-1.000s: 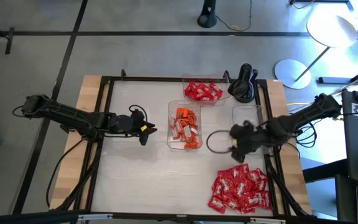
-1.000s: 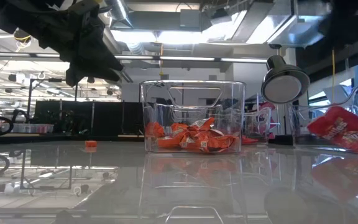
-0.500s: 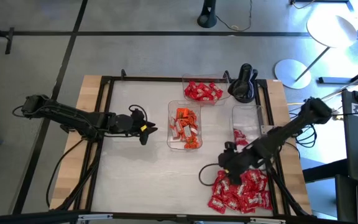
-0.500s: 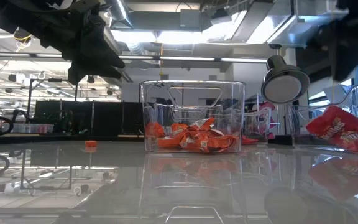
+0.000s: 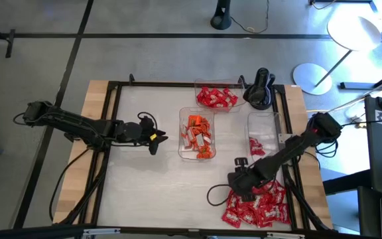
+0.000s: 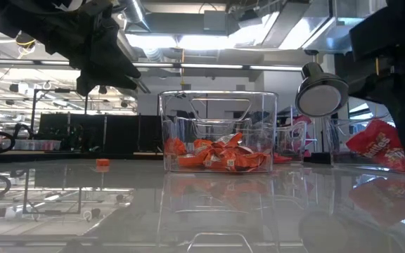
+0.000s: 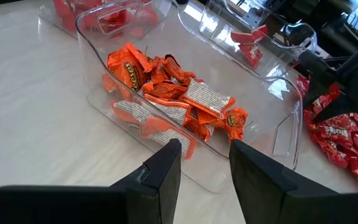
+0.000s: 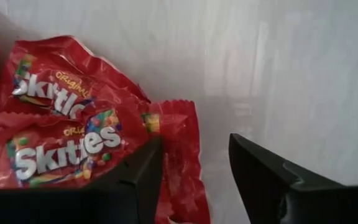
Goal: Sort candy
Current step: Put the red candy pack into the bottom right transparent bin, then put the red candy pack into the middle right transparent bin, then put the red candy pack into the bottom right transparent bin
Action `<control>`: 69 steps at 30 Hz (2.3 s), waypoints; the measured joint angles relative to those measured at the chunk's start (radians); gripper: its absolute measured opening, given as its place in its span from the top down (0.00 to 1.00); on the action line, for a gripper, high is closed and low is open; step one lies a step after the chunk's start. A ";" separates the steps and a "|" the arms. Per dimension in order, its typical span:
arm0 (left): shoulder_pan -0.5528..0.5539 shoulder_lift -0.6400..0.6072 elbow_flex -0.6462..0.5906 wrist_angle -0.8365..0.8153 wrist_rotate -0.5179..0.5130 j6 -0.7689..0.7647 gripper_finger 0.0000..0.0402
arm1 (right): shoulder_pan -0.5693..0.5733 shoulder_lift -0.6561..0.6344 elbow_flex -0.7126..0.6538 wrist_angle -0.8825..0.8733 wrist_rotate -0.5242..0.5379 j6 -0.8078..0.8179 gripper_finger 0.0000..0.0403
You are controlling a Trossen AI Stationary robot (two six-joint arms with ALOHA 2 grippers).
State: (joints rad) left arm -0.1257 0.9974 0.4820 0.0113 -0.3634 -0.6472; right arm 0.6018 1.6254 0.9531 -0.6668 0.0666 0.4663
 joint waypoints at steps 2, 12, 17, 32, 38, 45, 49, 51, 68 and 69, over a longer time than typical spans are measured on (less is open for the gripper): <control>0.000 0.000 0.000 0.000 0.000 0.000 0.68 | 0.000 0.012 0.000 0.012 0.000 -0.014 0.57; 0.000 0.000 0.000 0.001 0.000 0.008 0.68 | -0.001 0.084 0.003 0.041 -0.034 -0.063 0.61; 0.000 0.000 0.000 0.001 0.000 0.008 0.68 | -0.001 0.118 0.006 0.041 -0.038 -0.072 0.66; 0.000 0.000 0.000 0.001 0.000 0.008 0.68 | -0.014 0.123 0.004 0.030 -0.002 -0.081 0.99; 0.000 0.000 0.000 0.001 0.000 0.008 0.68 | -0.014 0.076 0.020 -0.045 0.076 -0.074 1.00; 0.000 0.000 0.000 0.001 0.000 0.007 0.68 | -0.024 -0.018 0.061 -0.103 0.187 -0.071 1.00; 0.000 0.000 0.000 0.001 0.000 0.001 0.68 | -0.043 -0.051 0.066 -0.096 0.130 -0.029 0.99; 0.000 0.000 0.000 0.001 0.000 -0.002 0.68 | -0.042 -0.049 0.065 -0.099 0.096 0.054 0.98; 0.000 0.000 0.000 0.000 0.000 0.003 0.68 | 0.091 0.061 0.066 -0.014 0.150 0.233 0.33; 0.000 0.000 0.000 0.001 0.000 0.004 0.68 | 0.094 0.076 0.066 -0.013 0.152 0.237 0.31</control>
State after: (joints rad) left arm -0.1257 0.9974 0.4820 0.0120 -0.3634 -0.6435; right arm 0.6958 1.7017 1.0191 -0.6801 0.2188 0.7033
